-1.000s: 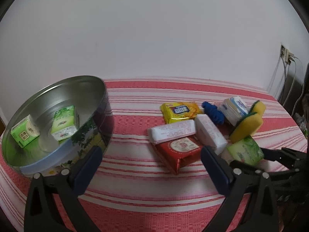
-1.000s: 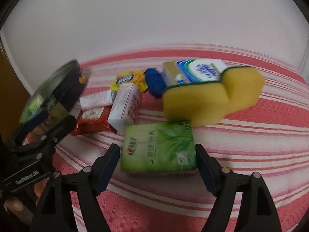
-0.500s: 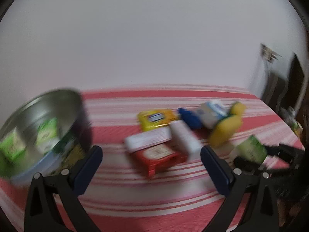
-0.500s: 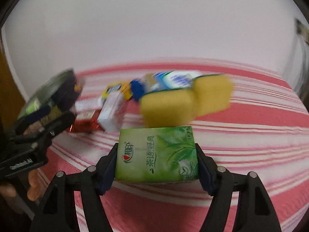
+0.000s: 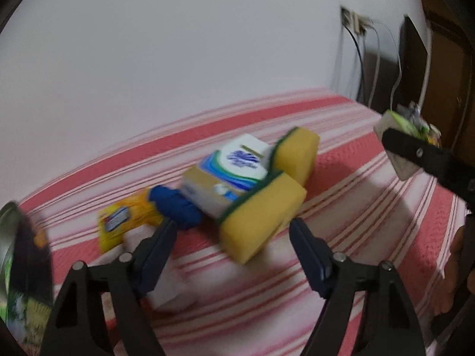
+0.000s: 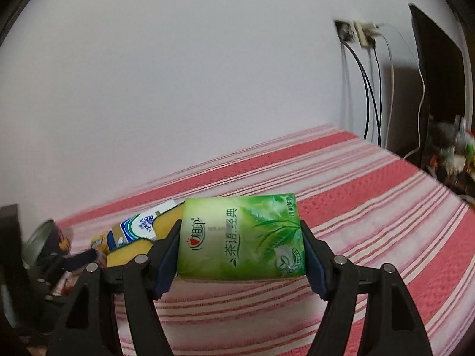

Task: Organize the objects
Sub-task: 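Grasp a green tissue pack with the right tool while the left tool grasps a yellow sponge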

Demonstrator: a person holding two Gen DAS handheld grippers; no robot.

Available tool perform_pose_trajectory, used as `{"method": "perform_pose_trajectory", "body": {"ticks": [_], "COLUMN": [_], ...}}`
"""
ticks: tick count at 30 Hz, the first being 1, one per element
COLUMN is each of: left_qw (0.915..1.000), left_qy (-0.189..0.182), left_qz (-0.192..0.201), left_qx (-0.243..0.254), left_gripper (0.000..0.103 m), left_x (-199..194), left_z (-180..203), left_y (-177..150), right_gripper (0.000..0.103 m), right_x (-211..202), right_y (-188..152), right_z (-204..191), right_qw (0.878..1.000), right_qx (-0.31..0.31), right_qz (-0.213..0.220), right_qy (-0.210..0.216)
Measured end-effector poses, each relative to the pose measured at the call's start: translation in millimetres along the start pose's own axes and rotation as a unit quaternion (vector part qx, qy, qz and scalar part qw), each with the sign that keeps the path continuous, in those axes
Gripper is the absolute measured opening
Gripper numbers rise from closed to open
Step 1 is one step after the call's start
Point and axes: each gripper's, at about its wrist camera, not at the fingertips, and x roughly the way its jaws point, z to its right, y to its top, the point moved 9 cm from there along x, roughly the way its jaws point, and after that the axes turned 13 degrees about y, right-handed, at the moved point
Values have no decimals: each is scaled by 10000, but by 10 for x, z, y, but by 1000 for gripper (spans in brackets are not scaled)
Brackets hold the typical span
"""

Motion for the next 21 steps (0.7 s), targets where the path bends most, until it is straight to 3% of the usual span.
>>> {"method": "perform_pose_trajectory", "body": {"ticks": [3,4,5,7,9,11,15,21], "left_qw": [9994,9993,9992,9987,9988,9987,9975,9944], "left_qy": [22,15,11,-193,-188,-286,-535,-698], "left_qz": [-262,-298,-317,-415,-395,-397,-367,64], "left_qx": [216,231,243,244,231,116,-292,-794], "left_gripper": [79,75,70,49,45,30,28,28], "left_x": [167,198,217,238,215,176,33,-348], "left_z": [118,148,174,245,267,282,216,-28], "left_y": [28,47,63,53,47,40,-14,14], "right_gripper": [74,74,74,74,74,74,74,74], "right_x": [78,80,84,116,112,125,62,-44], "right_y": [-13,-9,-16,-75,-104,-110,-94,-69], "right_z": [69,93,114,79,66,74,85,10], "right_qw": [10000,10000,10000,9999,9999,9999,9998,9994], "right_qx": [80,82,84,92,122,144,179,-5], "right_qz": [-9,-12,-15,-54,-66,-34,108,351], "right_qy": [-2,-22,-38,-36,-20,5,22,39]}}
